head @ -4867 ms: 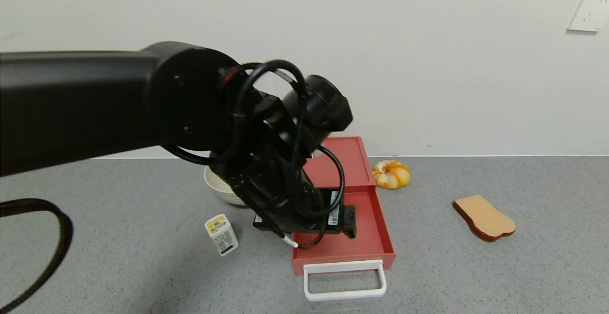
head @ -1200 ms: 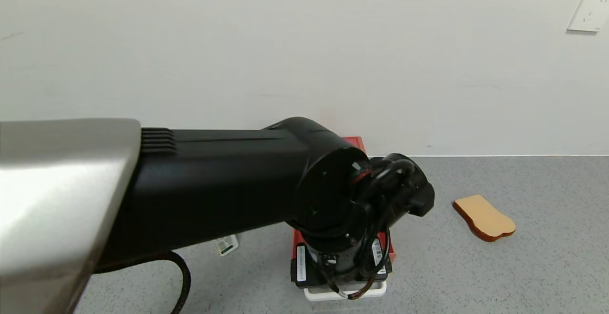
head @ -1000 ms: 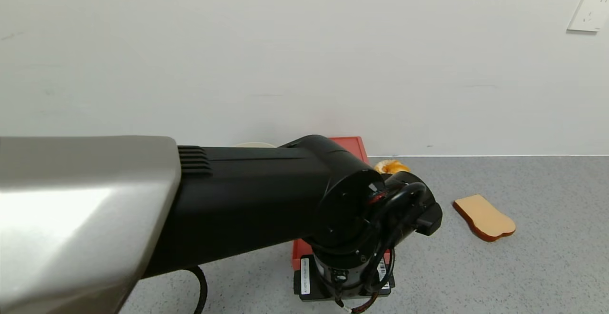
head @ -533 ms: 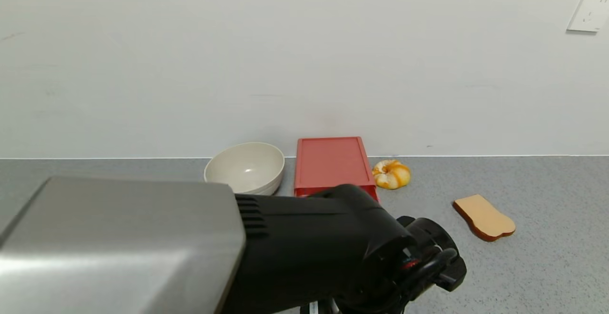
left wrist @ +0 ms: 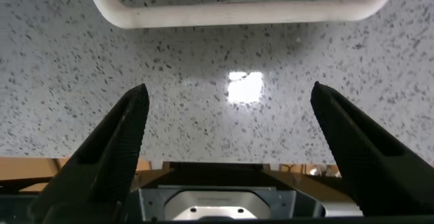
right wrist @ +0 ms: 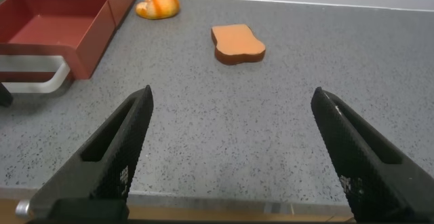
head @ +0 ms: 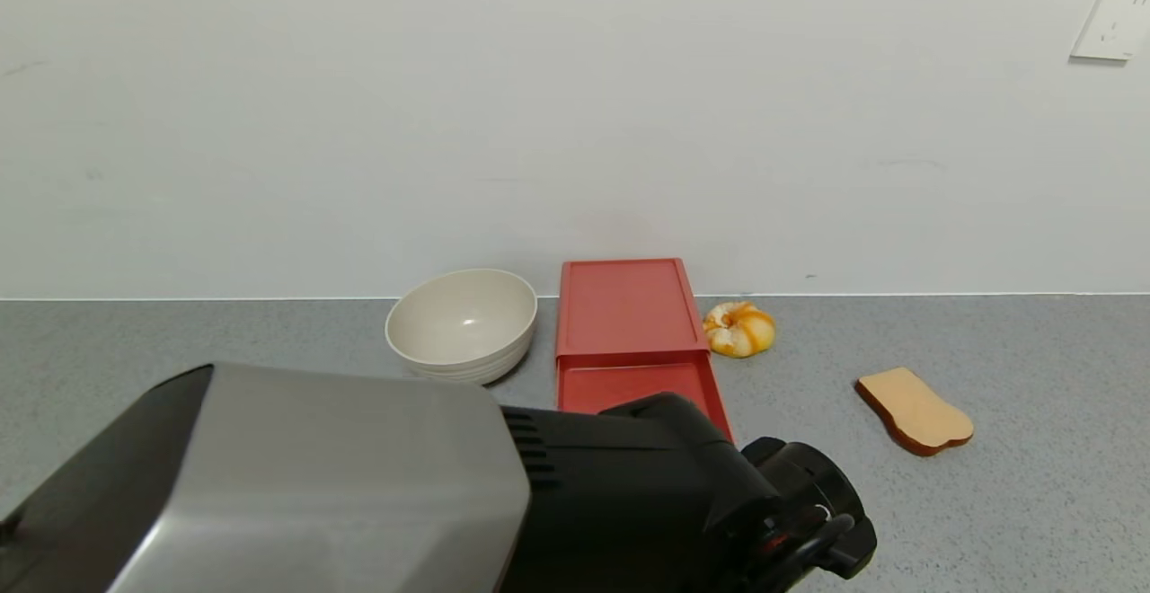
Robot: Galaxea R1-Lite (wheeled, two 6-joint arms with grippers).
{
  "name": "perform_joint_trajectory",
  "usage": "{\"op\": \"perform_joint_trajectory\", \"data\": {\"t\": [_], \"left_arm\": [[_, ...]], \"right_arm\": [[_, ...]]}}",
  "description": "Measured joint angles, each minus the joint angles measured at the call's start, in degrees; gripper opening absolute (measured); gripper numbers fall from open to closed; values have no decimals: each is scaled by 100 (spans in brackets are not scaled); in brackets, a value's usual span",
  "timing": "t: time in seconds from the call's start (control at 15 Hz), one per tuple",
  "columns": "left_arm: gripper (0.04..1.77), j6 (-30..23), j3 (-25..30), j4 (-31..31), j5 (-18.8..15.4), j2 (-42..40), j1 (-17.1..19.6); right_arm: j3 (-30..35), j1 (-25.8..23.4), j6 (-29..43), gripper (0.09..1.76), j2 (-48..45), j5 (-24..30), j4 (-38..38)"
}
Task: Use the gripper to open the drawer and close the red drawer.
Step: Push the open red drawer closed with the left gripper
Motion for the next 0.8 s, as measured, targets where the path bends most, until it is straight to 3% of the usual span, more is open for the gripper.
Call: {"op": "perform_joint_trajectory", "data": {"t": [0.4, 0.8], "left_arm": [[172, 1, 2, -513, 241, 166, 80], [172, 0, 24, -524, 283, 249, 80]], "right_arm": [[0, -2, 2, 171, 0, -2, 0], [0, -2, 2, 171, 0, 0, 0]]}}
